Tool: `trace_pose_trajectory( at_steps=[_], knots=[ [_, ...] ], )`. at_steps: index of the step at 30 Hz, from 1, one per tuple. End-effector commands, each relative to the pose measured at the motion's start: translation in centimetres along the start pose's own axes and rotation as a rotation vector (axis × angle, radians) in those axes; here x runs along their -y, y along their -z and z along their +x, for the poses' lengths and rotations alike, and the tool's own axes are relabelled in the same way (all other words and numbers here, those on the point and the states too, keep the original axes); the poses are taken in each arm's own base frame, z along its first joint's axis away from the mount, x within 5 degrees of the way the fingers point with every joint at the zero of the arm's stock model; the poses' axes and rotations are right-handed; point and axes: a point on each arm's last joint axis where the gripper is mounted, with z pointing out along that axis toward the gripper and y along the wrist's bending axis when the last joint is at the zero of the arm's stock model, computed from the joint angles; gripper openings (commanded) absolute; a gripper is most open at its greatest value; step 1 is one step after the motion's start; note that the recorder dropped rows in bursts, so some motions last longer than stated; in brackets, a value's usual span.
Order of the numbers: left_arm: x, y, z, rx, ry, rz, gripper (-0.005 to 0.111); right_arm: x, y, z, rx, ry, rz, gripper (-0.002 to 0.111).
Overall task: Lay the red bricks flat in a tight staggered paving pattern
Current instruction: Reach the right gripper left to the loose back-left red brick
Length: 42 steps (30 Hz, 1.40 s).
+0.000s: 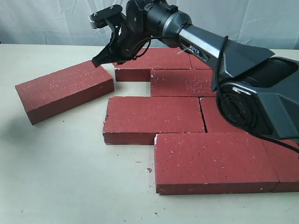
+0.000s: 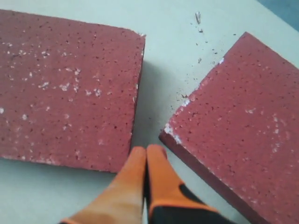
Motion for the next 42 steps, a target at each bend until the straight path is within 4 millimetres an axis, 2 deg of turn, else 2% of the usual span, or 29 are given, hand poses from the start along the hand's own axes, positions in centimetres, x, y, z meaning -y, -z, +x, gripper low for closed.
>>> trace_pose_trajectory(
  at_steps=[1,5,12,14,20,23,29,42],
  knots=[
    [-0.1,-0.2,0.0,0.011,0.007,-0.001,0.000,-0.1,-1.2,-0.1,0.053,-0.115,0.046,-0.001],
    [-0.1,-0.2,0.0,0.014,0.011,-0.002,0.000,0.6,-3.0,1.0,0.057,-0.365,0.112,-0.001],
    [0.0,-0.2,-0.2,0.036,-0.010,0.008,0.000,0.7,-6.7,2.9,0.065,-0.415,0.115,-0.001],
    [0.0,-0.3,-0.3,0.051,-0.007,0.017,0.000,0.7,-7.2,3.3,0.053,-0.415,0.117,-0.001],
    [0.1,-2.1,-0.1,0.073,0.002,0.069,0.000,0.7,-6.5,3.2,0.023,-0.418,0.124,-0.001],
    [0.1,-2.8,0.0,0.092,0.014,0.081,0.000,0.8,-4.9,2.0,0.054,-0.404,0.134,-0.001],
    [0.1,-2.9,-0.1,0.105,0.033,0.092,0.000,0.9,-2.3,0.2,0.115,-0.423,0.133,-0.001],
    [0.2,-2.9,-0.1,0.105,0.013,0.104,0.000,-0.8,-2.1,0.7,0.029,-0.347,0.159,-0.001]
  ],
)
